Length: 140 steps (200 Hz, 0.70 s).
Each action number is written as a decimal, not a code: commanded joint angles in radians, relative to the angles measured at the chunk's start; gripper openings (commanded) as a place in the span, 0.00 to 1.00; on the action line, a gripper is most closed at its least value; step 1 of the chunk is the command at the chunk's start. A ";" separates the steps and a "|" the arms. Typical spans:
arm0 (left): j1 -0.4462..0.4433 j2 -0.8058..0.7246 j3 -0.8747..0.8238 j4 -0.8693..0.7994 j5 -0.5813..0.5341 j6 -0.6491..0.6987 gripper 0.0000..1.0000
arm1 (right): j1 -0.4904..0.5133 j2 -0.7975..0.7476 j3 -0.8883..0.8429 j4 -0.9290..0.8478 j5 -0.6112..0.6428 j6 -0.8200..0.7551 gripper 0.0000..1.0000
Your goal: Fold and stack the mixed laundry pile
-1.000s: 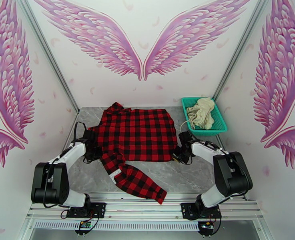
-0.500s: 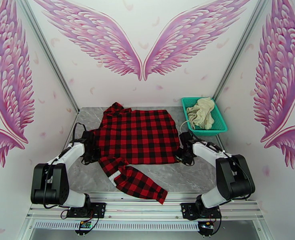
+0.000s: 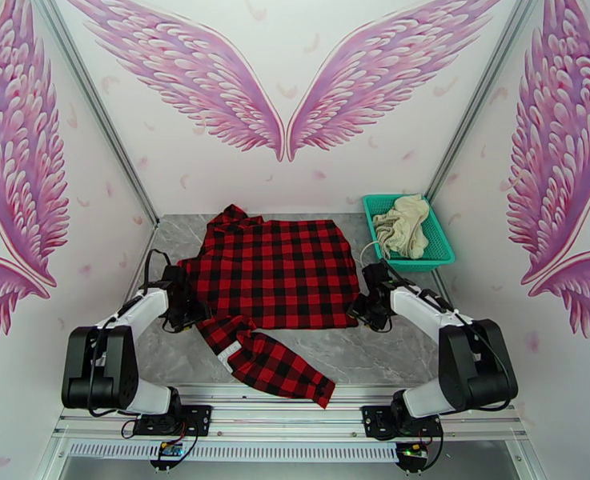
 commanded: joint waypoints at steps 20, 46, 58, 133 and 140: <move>0.001 0.032 -0.054 0.128 0.076 -0.089 0.48 | -0.008 0.025 -0.038 0.071 -0.065 0.047 0.51; 0.001 0.020 -0.053 0.134 0.073 -0.089 0.24 | -0.006 0.030 -0.056 0.097 -0.075 0.064 0.48; 0.001 0.008 -0.047 0.132 0.076 -0.089 0.16 | -0.005 0.036 -0.057 0.099 -0.081 0.068 0.45; 0.002 -0.105 0.023 0.065 0.120 -0.038 0.00 | -0.004 -0.020 -0.006 0.007 -0.047 0.038 0.10; 0.002 -0.112 0.031 0.044 0.120 -0.029 0.00 | -0.005 -0.033 -0.005 -0.009 -0.044 0.033 0.09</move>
